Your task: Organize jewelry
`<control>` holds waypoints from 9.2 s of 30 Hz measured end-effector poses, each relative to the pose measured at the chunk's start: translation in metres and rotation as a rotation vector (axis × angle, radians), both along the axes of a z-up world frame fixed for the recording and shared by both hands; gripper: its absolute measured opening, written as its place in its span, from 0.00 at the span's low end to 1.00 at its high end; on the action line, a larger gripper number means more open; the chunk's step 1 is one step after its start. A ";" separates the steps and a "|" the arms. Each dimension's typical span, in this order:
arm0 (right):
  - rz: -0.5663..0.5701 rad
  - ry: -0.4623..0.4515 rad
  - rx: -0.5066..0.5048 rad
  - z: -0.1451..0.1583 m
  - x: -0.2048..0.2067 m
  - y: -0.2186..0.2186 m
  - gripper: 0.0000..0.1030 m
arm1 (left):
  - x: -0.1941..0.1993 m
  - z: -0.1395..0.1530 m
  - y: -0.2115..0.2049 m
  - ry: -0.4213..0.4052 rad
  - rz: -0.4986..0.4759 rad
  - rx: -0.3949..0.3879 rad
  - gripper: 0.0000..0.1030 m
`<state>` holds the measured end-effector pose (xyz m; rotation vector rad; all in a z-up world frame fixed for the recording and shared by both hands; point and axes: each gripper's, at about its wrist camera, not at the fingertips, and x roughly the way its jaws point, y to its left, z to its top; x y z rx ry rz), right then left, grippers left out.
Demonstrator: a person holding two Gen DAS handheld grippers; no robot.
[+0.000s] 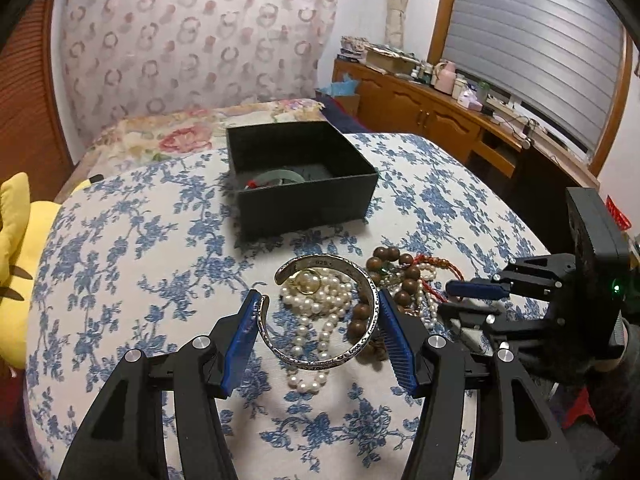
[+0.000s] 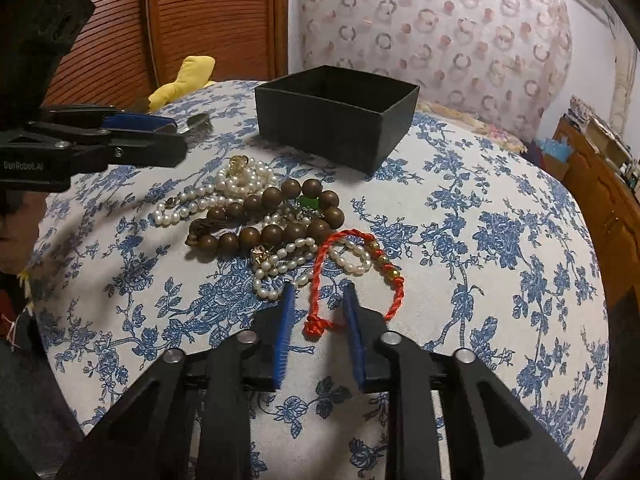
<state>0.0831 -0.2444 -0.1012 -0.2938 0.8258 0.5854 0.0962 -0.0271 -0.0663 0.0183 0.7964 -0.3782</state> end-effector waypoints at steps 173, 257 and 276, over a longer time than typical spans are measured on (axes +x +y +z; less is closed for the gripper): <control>-0.143 0.042 0.193 0.017 0.094 0.010 0.08 | 0.019 -0.044 0.010 0.047 -0.010 0.102 0.07; -0.054 -0.120 0.209 0.101 0.100 0.010 0.19 | 0.054 0.175 0.006 -0.360 0.024 -0.020 0.06; -0.035 -0.080 0.227 0.079 0.154 0.031 0.19 | 0.126 0.123 0.004 -0.238 0.022 -0.043 0.06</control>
